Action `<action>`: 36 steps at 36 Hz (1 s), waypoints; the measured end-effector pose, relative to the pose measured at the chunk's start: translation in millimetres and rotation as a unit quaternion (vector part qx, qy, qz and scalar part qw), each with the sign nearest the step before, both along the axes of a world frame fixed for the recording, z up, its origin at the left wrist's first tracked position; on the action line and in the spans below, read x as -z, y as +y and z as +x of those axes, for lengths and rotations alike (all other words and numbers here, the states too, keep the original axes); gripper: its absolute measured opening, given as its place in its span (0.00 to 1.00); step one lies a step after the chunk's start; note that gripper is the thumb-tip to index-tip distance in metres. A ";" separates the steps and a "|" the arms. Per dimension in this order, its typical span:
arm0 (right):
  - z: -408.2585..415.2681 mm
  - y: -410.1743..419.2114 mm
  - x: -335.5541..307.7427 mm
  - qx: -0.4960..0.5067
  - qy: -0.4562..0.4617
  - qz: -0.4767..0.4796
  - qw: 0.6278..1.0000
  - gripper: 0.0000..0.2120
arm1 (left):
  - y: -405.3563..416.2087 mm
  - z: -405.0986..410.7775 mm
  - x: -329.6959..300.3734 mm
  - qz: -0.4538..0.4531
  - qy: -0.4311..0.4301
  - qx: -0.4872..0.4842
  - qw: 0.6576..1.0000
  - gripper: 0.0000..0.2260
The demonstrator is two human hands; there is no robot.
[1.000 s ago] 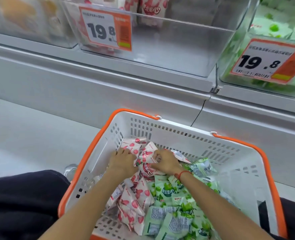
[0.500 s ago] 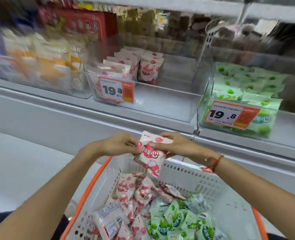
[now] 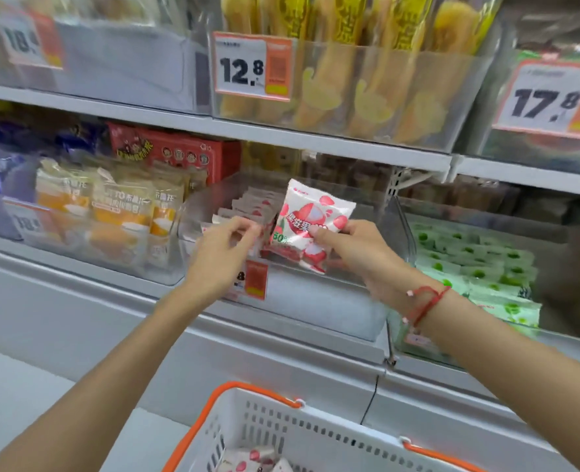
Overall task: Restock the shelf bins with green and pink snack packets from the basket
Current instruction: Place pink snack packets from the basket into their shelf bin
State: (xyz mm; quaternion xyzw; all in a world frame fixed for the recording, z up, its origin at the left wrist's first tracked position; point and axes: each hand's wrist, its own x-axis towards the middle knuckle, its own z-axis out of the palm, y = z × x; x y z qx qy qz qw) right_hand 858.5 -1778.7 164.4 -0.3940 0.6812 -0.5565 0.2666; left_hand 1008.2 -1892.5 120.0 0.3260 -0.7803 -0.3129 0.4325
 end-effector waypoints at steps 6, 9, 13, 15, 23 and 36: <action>-46.0 -80.1 14.0 0.087 0.052 0.081 0.992 0.16 | -32.9 -5.3 12.4 -0.200 -0.191 -0.088 0.957 0.06; -53.0 -106.5 25.7 0.039 0.045 0.134 0.989 0.17 | -39.2 -8.4 14.7 -0.184 -0.160 -0.072 0.967 0.06; -60.7 -134.1 48.6 -0.001 0.032 0.177 0.984 0.21 | -42.7 -10.0 19.1 -0.153 -0.103 -0.058 0.981 0.05; -61.1 -148.4 54.2 0.014 0.114 0.198 0.973 0.20 | -44.2 -9.0 19.2 -0.138 -0.089 -0.043 0.986 0.07; -84.3 -174.8 78.3 0.094 0.316 0.234 0.915 0.20 | -45.0 -7.8 26.4 -0.225 -0.115 -0.107 0.962 0.10; -73.1 -188.1 77.4 0.092 0.130 0.185 0.970 0.27 | -51.8 -9.8 35.9 -0.224 -0.167 -0.114 0.954 0.25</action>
